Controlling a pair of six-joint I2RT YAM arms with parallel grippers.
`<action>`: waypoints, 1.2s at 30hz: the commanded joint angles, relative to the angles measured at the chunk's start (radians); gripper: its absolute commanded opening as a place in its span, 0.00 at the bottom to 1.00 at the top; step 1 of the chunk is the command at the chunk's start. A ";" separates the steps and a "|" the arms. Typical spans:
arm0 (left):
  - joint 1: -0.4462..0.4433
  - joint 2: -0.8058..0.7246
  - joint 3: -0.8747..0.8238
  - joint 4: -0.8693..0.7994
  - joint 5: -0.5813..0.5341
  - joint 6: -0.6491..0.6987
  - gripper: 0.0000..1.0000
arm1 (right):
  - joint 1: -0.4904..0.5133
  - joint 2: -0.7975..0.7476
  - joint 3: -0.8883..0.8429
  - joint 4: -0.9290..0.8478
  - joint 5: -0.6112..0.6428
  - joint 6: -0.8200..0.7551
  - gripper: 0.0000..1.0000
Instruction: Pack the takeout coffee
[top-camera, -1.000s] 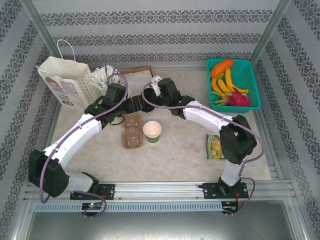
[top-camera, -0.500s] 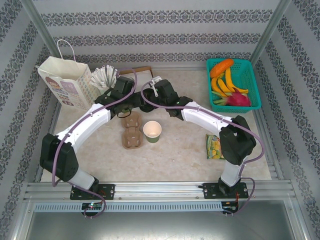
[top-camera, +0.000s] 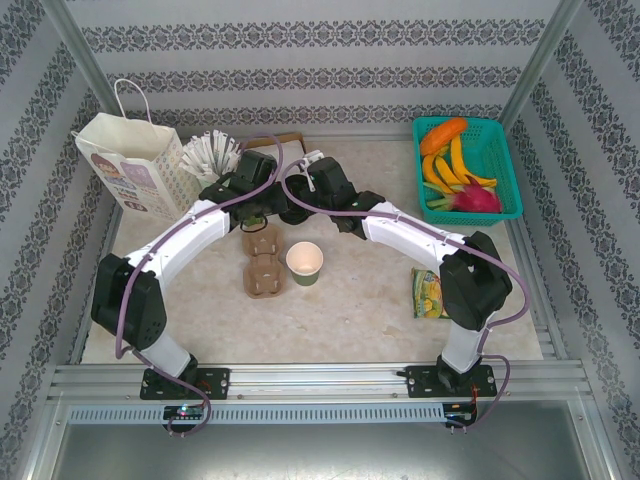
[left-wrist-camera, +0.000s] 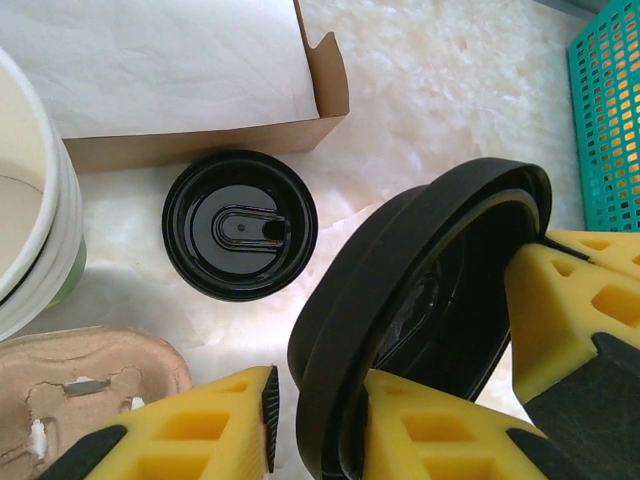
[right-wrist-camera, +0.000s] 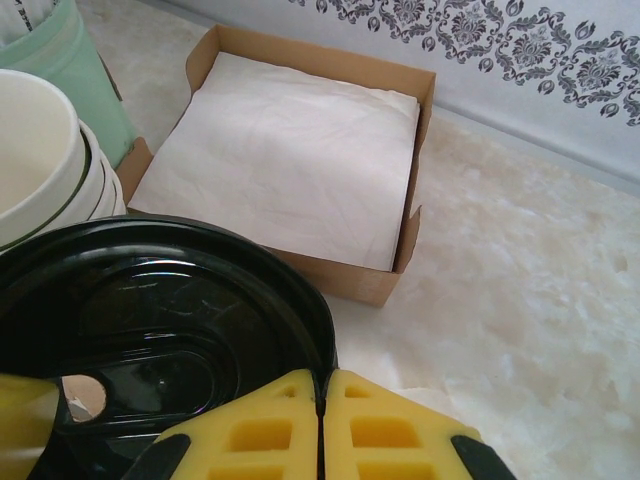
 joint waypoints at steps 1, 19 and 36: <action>0.006 0.026 0.042 -0.032 -0.003 0.028 0.27 | 0.016 -0.004 0.033 -0.009 0.010 0.016 0.08; 0.001 -0.089 -0.030 0.244 -0.115 0.271 0.00 | -0.106 -0.304 -0.069 -0.051 -0.159 0.598 0.64; 0.002 -0.033 -0.271 1.271 0.123 0.875 0.00 | -0.189 -0.388 -0.360 0.715 -0.518 1.796 0.87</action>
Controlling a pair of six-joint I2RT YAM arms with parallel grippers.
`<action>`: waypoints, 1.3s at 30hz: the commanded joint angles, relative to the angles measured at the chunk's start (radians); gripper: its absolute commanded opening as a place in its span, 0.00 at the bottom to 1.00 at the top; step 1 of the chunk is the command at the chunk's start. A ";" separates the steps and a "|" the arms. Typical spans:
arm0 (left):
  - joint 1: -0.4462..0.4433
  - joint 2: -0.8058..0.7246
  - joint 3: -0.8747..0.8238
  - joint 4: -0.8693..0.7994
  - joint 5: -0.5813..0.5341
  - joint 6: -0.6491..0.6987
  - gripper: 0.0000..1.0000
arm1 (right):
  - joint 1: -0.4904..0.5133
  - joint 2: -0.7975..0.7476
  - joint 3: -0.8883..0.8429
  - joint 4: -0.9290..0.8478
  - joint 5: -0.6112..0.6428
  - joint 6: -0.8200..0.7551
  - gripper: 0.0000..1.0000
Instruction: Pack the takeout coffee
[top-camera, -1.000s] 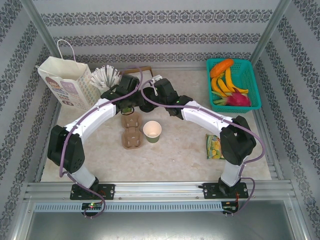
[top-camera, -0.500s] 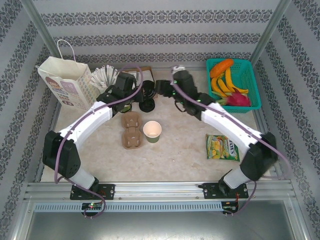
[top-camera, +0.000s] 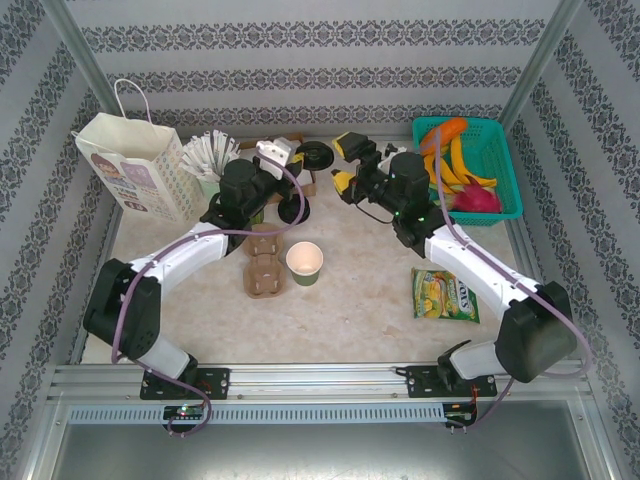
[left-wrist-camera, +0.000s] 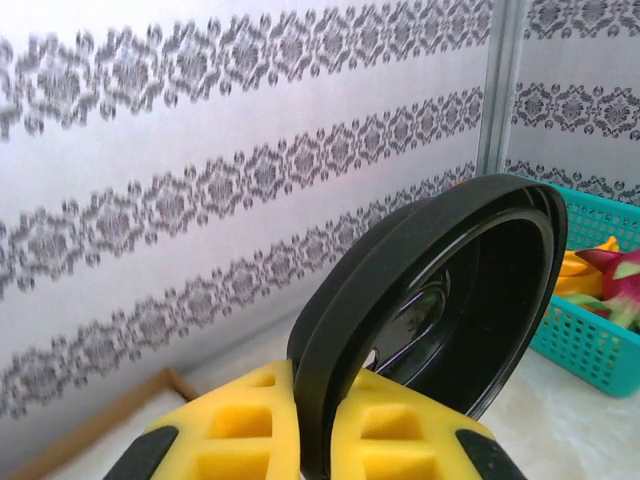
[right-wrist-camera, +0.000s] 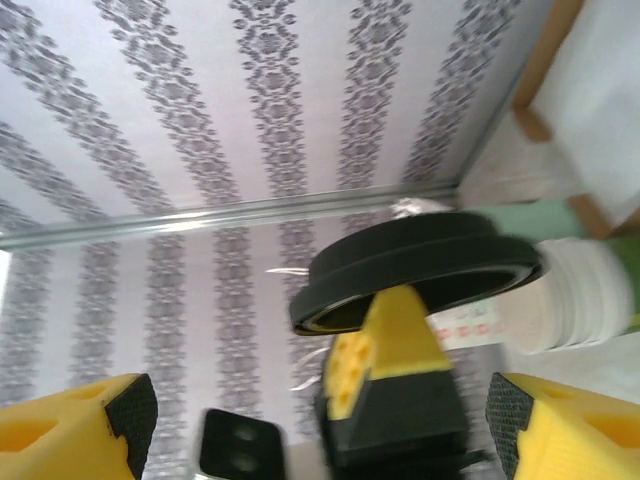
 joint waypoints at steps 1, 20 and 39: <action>0.001 0.029 0.022 0.248 0.027 0.157 0.00 | 0.022 0.010 -0.027 0.231 -0.005 0.224 0.87; 0.011 0.059 -0.024 0.467 0.144 0.252 0.00 | 0.049 0.083 -0.077 0.520 0.214 0.375 0.57; 0.021 0.061 -0.049 0.529 0.210 0.203 0.00 | 0.054 0.051 -0.123 0.574 0.301 0.344 0.31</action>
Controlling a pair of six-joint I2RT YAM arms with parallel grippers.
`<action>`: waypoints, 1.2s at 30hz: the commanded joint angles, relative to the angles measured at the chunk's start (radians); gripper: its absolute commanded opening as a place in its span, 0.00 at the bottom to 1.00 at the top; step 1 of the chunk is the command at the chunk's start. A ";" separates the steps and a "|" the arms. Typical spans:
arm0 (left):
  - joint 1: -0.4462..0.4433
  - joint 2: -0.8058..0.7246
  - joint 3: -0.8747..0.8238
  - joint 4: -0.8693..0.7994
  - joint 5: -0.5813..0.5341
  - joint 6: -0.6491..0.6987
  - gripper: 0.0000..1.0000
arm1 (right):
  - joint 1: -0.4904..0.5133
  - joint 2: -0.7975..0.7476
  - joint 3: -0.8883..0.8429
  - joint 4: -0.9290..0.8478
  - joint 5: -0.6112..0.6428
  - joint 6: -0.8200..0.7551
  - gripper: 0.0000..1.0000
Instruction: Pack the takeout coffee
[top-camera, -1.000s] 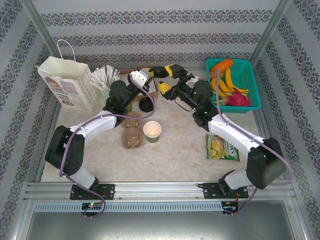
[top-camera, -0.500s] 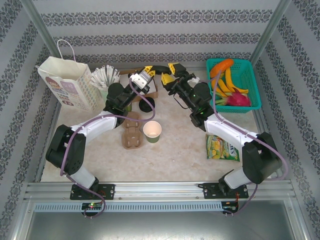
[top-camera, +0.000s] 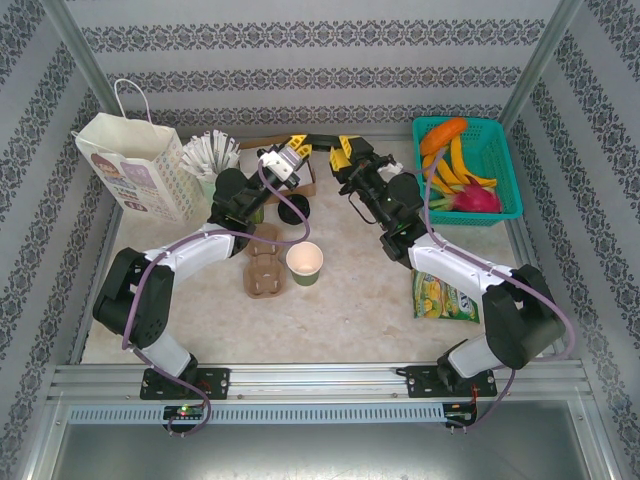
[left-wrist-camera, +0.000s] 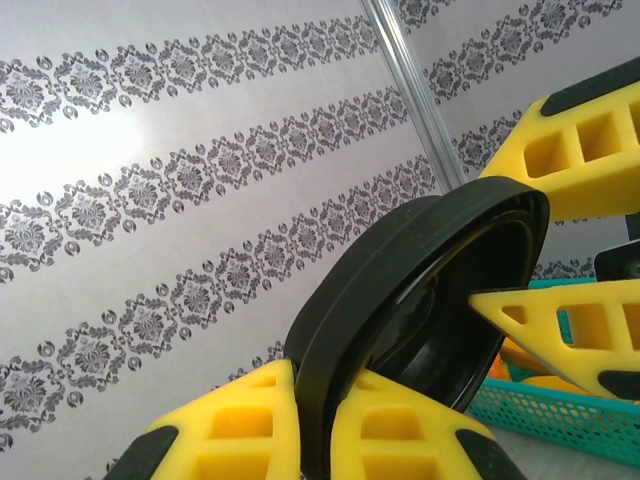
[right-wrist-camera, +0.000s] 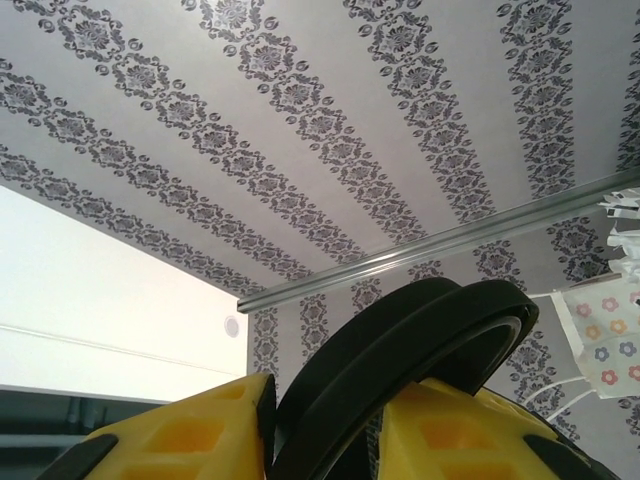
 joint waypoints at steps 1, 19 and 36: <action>0.015 -0.001 -0.012 0.083 0.047 -0.024 0.00 | 0.002 -0.025 0.012 0.060 0.047 -0.030 0.31; 0.014 -0.033 -0.061 0.001 0.019 -0.050 0.72 | 0.003 0.034 0.040 0.189 0.068 -0.090 0.00; 0.015 -0.247 -0.113 -0.487 -0.170 -0.508 1.00 | -0.131 0.020 -0.038 0.054 -0.355 -0.783 0.00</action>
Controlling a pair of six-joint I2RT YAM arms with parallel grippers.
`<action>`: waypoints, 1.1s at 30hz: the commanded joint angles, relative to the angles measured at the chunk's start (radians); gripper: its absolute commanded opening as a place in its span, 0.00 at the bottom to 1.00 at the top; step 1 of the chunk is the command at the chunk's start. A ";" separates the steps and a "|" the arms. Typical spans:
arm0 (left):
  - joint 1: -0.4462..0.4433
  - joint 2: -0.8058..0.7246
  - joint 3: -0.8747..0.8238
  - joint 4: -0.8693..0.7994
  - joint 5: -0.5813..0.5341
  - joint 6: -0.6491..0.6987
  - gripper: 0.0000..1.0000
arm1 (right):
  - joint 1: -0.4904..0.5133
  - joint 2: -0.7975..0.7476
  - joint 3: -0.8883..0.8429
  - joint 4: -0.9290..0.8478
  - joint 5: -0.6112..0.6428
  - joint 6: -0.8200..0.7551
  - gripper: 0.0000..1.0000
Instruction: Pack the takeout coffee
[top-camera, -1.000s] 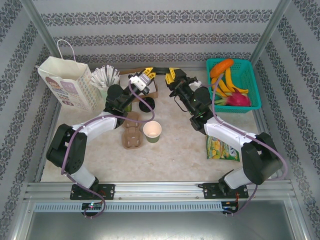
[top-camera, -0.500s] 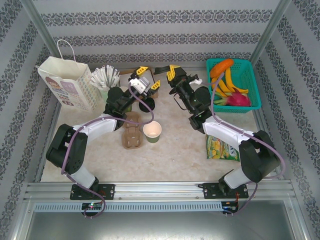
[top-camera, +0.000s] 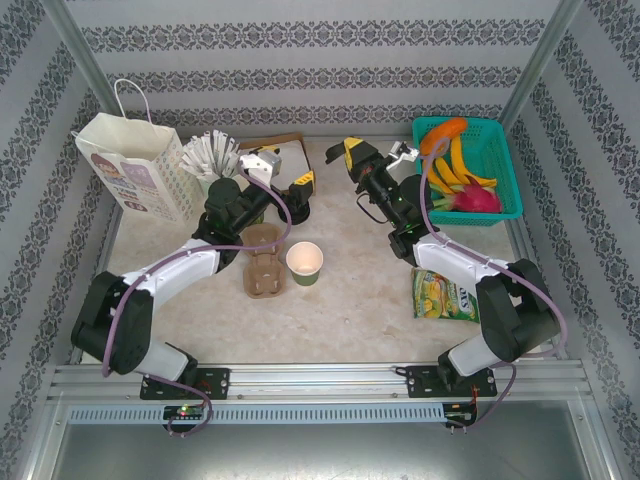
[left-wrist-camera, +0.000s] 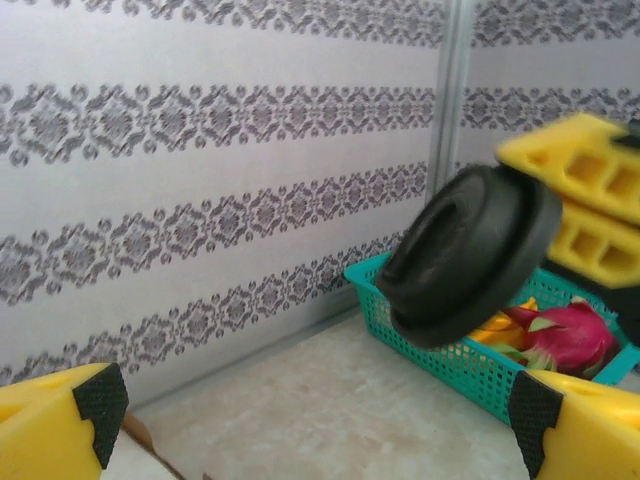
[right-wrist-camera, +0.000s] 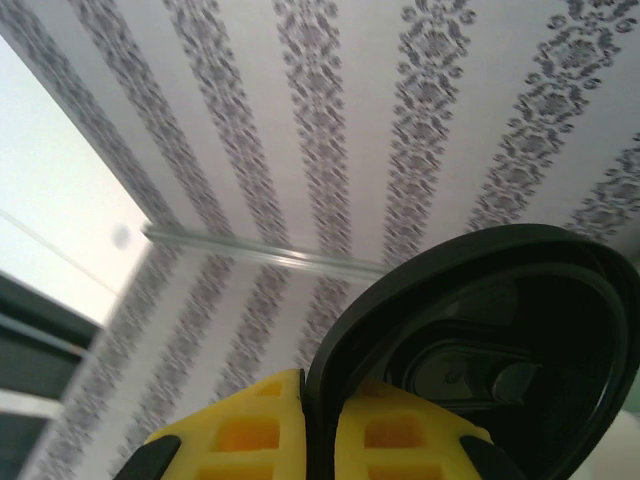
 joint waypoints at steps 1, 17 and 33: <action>0.007 -0.074 0.048 -0.264 -0.097 -0.102 1.00 | -0.036 -0.022 0.035 -0.104 -0.209 -0.271 0.00; 0.031 -0.142 0.315 -0.845 0.094 -0.533 1.00 | -0.245 -0.156 0.122 -0.611 -0.757 -0.755 0.00; 0.140 -0.123 0.374 -0.848 0.689 -0.546 0.93 | -0.188 -0.215 0.267 -0.641 -1.022 -0.564 0.00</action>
